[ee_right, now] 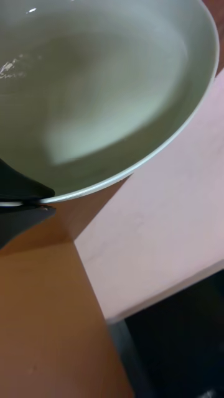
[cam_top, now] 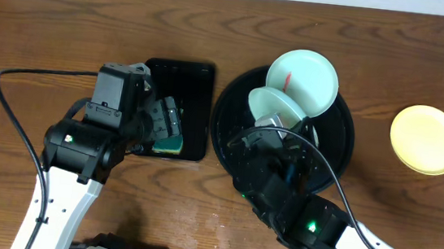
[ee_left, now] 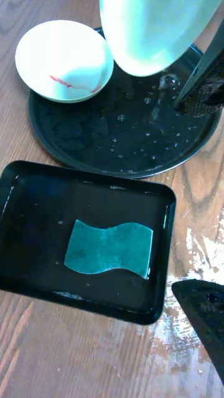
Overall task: Clean dirty plates on tray and stack at the side
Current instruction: 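Lift the scrubbed pale green plate off the round tray with right gripper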
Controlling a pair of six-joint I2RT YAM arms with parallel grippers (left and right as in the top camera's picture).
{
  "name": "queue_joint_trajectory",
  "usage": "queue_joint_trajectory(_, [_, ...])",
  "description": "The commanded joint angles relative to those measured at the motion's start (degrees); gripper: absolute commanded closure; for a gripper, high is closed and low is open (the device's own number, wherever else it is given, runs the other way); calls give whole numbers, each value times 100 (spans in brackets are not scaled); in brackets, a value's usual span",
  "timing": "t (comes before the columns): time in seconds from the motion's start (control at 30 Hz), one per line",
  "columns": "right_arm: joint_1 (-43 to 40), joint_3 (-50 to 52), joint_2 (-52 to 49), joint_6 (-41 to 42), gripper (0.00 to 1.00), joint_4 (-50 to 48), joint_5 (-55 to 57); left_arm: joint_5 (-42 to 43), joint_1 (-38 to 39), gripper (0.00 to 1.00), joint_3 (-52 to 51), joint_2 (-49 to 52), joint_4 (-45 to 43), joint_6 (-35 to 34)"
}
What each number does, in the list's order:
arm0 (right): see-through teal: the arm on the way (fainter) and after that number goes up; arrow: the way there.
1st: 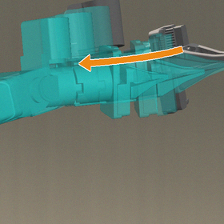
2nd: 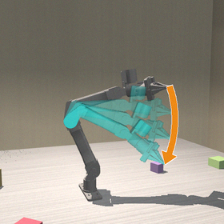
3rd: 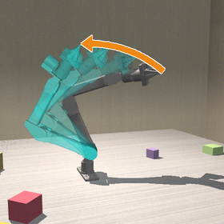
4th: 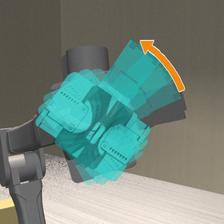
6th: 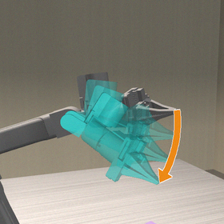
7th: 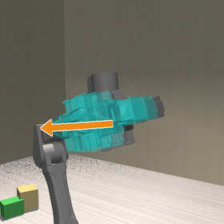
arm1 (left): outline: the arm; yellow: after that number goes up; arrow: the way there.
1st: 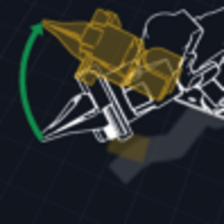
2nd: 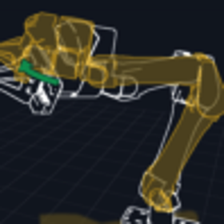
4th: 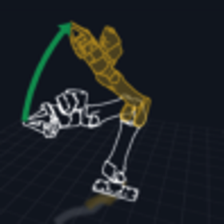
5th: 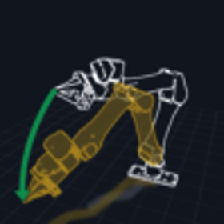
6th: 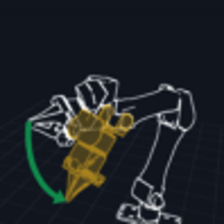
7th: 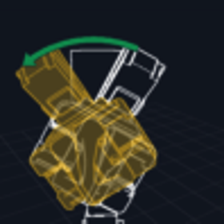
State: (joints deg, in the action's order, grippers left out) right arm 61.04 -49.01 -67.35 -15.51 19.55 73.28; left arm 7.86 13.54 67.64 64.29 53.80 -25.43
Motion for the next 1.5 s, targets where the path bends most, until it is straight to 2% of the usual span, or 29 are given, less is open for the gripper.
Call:
queue_joint_trajectory(0.0, [57, -92, 114, -393, 99, -57, 348, 50, -31, 16, 101, 7, 15, 57])
queue_joint_trajectory(0.93, [57, -90, 114, -380, 99, -94, 319, 50, -31, 16, 101, 7, 15, 57])
queue_joint_trajectory(1.07, [57, -90, 111, 109, 99, -79, -59, 50, -31, 16, 101, 7, 15, 57])
queue_joint_trajectory(1.17, [-31, -90, 103, -157, 99, 26, 151, 50, -31, 15, 101, 7, 15, 57])
queue_joint_trajectory(1.23, [-118, -90, 103, 393, 99, -164, 131, 52, -31, 15, 101, 7, 15, 57])
queue_joint_trajectory(1.3, [-94, -90, 103, -79, 99, -85, -483, 50, -31, 15, 101, 7, 15, 57])
queue_joint_trajectory(1.33, [-109, -90, 98, -409, 99, -68, -354, 50, -31, 15, 101, 7, 15, 57])
queue_joint_trajectory(1.37, [-203, -90, 76, -317, 99, -155, 151, 50, -31, 15, 101, 7, 15, 57])
queue_joint_trajectory(1.4, [-282, -90, 74, 321, 99, -306, 273, 50, -31, 15, 101, 7, 15, 57])
queue_joint_trajectory(1.47, [-203, -90, 74, -133, 99, -133, -420, 50, -31, 15, 101, 7, 15, 57])
